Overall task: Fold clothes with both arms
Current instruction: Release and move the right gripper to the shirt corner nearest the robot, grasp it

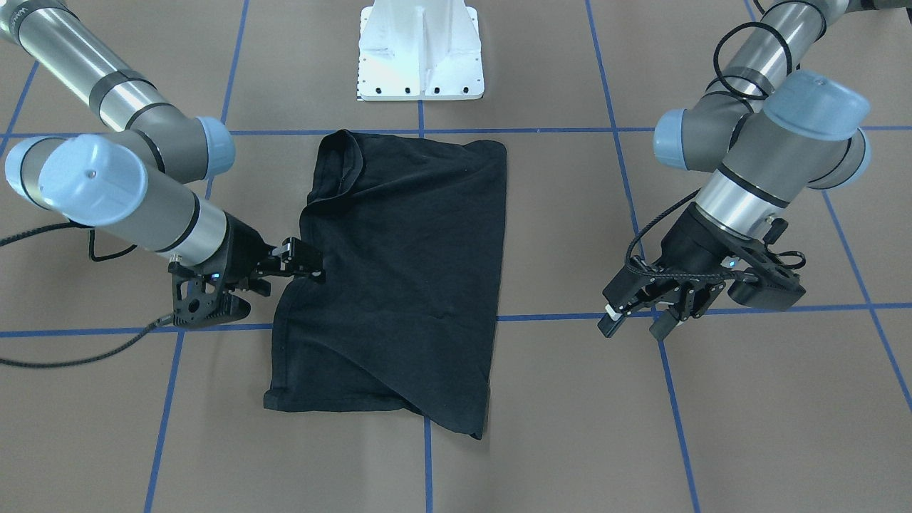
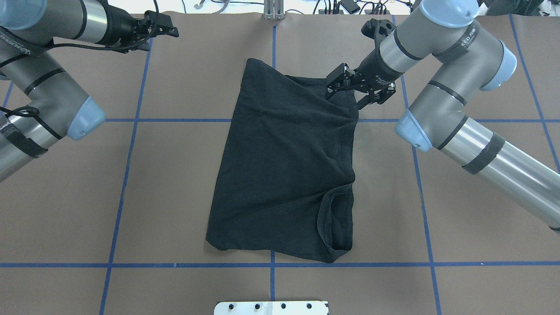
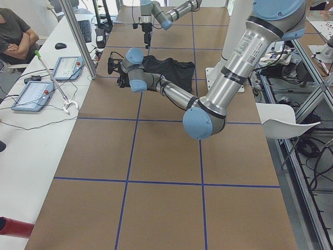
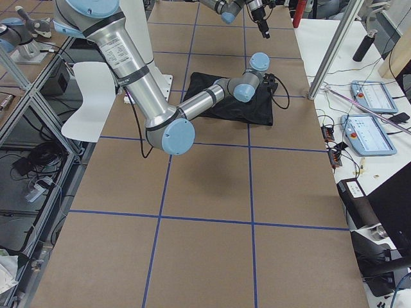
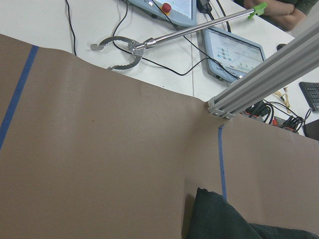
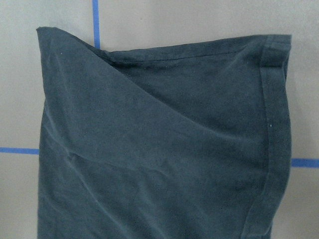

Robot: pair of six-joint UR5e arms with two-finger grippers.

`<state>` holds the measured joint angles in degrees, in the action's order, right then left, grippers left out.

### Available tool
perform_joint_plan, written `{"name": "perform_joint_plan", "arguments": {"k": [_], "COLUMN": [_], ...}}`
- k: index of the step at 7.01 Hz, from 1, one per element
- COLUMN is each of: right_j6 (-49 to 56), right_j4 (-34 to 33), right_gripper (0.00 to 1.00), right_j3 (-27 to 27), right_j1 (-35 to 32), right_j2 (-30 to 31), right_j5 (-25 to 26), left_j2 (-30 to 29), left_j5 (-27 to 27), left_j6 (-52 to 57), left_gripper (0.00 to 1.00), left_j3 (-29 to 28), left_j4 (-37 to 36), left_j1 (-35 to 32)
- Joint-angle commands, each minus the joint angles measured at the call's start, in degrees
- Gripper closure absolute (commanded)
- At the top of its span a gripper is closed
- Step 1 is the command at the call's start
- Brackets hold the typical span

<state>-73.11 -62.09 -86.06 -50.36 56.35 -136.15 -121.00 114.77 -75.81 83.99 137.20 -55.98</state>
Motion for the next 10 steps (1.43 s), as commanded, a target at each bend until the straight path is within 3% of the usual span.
{"name": "perform_joint_plan", "arguments": {"k": [1,2,3,4,6,8,10], "right_j6": [-19.2,-21.2,-21.1,-20.0,-11.2,-1.8,7.6], "right_j4": [-0.3,-0.7,-8.8,-22.3,-45.4,-49.4,-49.4], "right_gripper": [0.0,0.0,0.0,0.0,0.0,0.0,0.0], "right_j3": [-9.6,-13.7,-18.2,-22.2,-22.4,-21.8,-21.8], "right_j1": [5.9,11.1,16.9,21.3,29.2,33.2,33.7], "right_j2": [5.0,7.4,7.5,4.9,-3.0,-3.2,-1.8], "right_j5": [2.4,8.0,13.7,18.8,29.3,37.0,39.9], "left_j2": [1.0,1.0,1.4,1.4,1.6,2.2,2.2], "left_j5": [3.9,4.3,4.3,4.3,5.5,5.9,5.9], "left_j6": [-0.6,-0.6,-0.6,-0.7,-0.7,-0.7,-0.7], "left_gripper": [0.0,0.0,0.0,0.0,0.0,0.0,0.0], "left_j3": [0.0,-0.1,-0.1,0.0,-0.1,0.1,0.1], "left_j4": [0.1,0.0,0.0,0.1,0.1,0.2,0.2], "left_j1": [0.0,0.0,0.1,0.1,0.0,0.1,0.1]}}
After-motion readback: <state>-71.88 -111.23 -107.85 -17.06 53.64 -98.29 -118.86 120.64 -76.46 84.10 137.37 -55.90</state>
